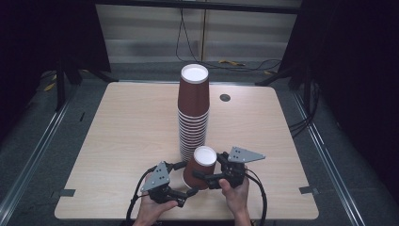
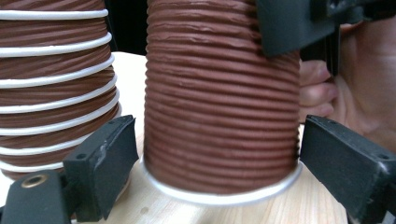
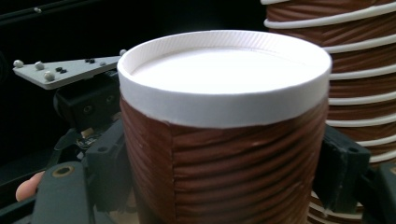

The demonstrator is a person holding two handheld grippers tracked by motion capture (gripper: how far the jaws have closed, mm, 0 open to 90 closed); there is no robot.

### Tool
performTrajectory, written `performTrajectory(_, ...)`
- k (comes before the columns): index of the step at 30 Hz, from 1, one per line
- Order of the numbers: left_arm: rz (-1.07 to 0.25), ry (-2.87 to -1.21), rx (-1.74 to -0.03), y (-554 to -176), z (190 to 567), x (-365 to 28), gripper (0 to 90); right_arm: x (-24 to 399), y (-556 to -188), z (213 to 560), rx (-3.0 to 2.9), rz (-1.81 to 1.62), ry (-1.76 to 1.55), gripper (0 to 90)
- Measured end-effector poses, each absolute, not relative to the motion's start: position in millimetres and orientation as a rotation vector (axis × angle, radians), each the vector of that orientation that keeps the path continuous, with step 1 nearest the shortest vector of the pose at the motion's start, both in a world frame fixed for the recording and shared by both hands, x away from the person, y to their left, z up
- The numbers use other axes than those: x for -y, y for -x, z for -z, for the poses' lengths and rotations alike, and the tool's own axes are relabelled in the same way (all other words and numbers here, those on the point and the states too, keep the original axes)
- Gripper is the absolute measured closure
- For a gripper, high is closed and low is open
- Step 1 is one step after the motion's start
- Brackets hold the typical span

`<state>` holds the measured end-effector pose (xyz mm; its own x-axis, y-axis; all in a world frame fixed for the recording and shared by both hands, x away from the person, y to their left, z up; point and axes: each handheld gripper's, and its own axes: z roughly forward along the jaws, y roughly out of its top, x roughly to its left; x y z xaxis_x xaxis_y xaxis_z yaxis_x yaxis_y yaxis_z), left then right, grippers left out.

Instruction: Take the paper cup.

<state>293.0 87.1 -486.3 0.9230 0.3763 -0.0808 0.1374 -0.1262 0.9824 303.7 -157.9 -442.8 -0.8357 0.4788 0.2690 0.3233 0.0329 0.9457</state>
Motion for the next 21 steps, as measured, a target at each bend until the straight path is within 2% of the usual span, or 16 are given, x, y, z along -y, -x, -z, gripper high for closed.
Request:
performTrajectory(13, -0.21, -1.704, -0.399, -295, 489, -79, 3.1, 141, -302, 445, -2.205, -1.953, -0.8, 20.8)
performTrajectory(21, -0.215, -1.692, -0.382, -296, 485, -77, 3.2, 139, -303, 445, -2.199, -1.973, -0.777, 20.6)
